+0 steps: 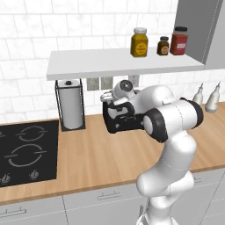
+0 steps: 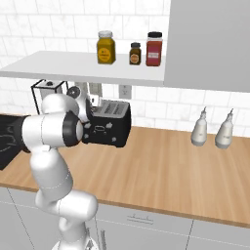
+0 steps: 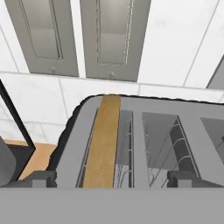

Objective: Start the toaster. Once the lever pops up, take the bread to the plate on the dining counter.

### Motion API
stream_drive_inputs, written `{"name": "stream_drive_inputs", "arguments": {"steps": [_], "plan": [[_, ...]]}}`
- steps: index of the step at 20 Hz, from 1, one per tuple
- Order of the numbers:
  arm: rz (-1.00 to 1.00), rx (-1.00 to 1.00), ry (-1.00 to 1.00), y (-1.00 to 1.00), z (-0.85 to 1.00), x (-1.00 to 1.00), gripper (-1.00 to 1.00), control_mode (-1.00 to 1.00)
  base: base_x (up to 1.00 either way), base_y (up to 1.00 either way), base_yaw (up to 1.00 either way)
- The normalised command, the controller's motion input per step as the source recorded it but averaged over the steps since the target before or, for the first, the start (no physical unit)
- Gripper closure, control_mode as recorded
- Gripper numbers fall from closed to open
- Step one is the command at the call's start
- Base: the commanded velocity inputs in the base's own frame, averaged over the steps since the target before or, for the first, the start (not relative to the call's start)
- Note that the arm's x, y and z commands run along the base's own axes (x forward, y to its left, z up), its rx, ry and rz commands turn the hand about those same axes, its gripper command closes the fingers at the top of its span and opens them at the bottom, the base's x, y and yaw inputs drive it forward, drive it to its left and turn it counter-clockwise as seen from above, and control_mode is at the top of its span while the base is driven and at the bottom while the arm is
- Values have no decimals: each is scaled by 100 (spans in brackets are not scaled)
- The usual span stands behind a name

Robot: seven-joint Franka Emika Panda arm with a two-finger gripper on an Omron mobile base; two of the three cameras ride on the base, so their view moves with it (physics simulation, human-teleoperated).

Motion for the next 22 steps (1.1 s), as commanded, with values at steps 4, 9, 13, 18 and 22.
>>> {"name": "stream_drive_inputs", "arguments": {"steps": [4, 9, 13, 18, 22], "plan": [[0, 0, 0, 0, -5, 19, -100, -100, 0, 0, 0], [0, 0, 0, 0, -1, 14, 100, -100, 0, 0, 0], [0, 0, 0, 0, -4, 5, 100, -100, 0, 0, 0], [0, 0, 0, 0, -1, 0, 100, -100, 0, 0, 0], [0, 0, 0, 0, 0, 0, 100, -100, 0, 0, 0]]}}
